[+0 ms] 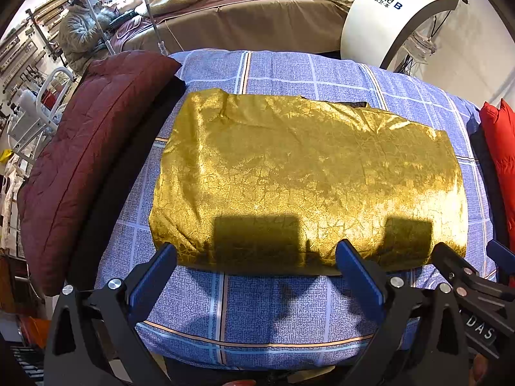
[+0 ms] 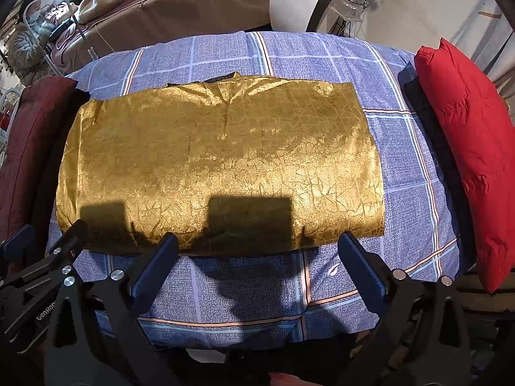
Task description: Fold large clothes
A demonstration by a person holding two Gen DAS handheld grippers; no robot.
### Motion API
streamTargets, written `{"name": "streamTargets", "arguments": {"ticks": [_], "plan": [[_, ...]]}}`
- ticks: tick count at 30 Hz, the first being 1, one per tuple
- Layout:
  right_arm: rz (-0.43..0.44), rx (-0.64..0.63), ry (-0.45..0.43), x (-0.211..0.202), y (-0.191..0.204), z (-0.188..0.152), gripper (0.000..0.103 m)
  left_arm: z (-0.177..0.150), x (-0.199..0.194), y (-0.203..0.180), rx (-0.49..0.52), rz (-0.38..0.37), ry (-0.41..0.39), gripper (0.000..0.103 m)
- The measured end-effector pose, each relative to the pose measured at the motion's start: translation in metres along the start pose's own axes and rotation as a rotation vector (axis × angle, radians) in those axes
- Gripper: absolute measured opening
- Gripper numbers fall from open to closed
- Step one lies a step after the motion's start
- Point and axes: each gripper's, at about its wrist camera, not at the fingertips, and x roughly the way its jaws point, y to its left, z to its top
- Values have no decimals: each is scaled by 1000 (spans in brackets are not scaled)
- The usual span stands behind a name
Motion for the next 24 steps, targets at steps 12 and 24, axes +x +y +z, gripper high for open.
{"name": "streamTargets", "arguments": {"ticks": [12, 24], "plan": [[0, 1, 2, 0, 0, 1, 98, 0, 0, 0, -1, -2, 1, 97], [0, 0, 6, 2, -1, 1, 98, 1, 2, -1, -1, 3, 2, 97]]}}
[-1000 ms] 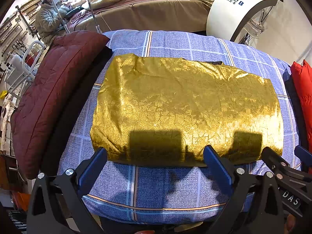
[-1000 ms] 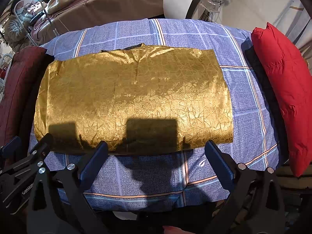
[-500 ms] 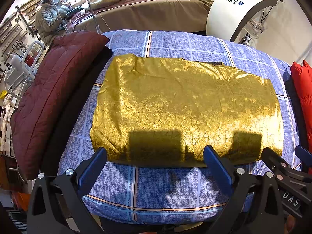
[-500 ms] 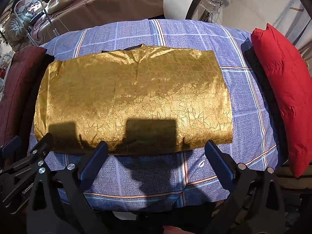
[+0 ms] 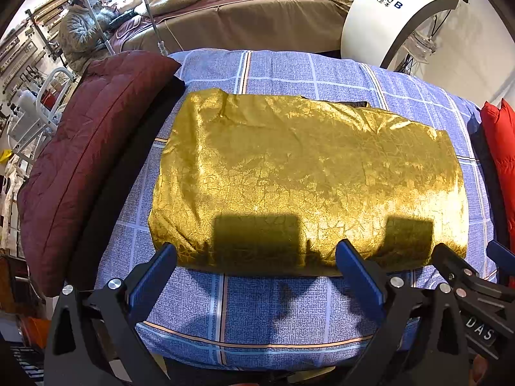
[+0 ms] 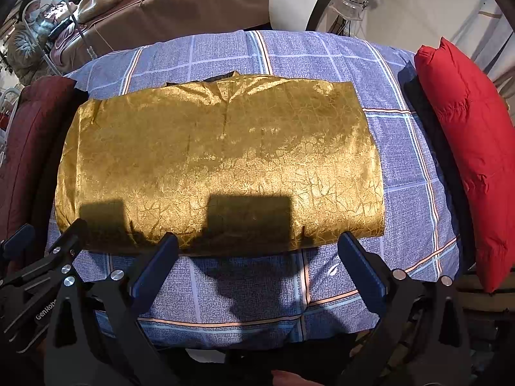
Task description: Fold large clothes
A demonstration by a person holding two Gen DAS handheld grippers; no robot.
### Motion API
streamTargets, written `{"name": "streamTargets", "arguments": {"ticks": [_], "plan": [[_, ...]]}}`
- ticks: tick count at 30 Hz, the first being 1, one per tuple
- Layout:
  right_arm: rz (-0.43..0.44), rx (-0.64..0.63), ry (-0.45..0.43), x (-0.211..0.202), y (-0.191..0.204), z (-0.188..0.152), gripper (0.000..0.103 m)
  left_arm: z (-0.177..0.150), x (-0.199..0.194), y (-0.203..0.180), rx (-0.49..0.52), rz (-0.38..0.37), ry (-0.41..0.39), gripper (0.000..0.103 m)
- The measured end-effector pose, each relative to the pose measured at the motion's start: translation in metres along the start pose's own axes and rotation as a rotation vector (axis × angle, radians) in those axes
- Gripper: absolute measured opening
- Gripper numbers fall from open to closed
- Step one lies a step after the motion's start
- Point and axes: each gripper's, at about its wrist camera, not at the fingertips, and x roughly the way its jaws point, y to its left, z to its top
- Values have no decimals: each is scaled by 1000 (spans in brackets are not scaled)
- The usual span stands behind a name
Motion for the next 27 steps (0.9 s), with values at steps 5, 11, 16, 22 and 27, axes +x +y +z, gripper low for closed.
{"name": "streamTargets", "arguments": {"ticks": [5, 11, 16, 22, 27], "plan": [[0, -2, -2, 0, 0, 1, 98, 0, 0, 0, 2, 0, -1, 97], [-2, -2, -5, -1, 1, 1, 98, 0, 0, 1, -2, -3, -3, 97], [-2, -3, -6, -2, 1, 0, 98, 0, -1, 0, -4, -2, -6, 97], [-5, -4, -9, -4, 1, 0, 98, 0, -1, 0, -4, -2, -5, 97], [-4, -3, -8, -5, 1, 0, 98, -1, -2, 0, -4, -1, -6, 97]]}}
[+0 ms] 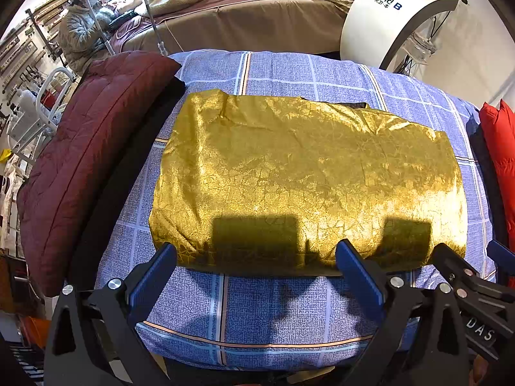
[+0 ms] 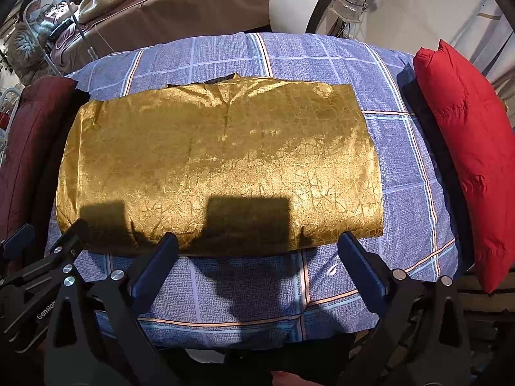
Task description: Fold large clothes
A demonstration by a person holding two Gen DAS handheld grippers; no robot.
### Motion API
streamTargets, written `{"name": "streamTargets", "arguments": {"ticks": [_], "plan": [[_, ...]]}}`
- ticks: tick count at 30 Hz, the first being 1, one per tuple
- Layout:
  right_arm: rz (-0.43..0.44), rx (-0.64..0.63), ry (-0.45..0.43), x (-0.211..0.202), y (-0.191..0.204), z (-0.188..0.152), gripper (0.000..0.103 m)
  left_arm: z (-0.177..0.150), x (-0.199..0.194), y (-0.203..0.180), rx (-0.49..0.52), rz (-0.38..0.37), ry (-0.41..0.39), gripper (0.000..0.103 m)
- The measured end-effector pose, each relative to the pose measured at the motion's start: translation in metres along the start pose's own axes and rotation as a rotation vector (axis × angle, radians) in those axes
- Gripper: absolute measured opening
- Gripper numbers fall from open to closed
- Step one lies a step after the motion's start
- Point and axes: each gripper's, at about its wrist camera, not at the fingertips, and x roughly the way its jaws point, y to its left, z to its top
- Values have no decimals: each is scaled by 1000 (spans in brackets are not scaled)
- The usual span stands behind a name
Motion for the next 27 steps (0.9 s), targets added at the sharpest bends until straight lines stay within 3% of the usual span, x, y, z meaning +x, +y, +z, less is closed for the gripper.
{"name": "streamTargets", "arguments": {"ticks": [27], "plan": [[0, -5, 0, 0, 2, 1, 97, 1, 1, 1, -4, -1, 4, 97]]}}
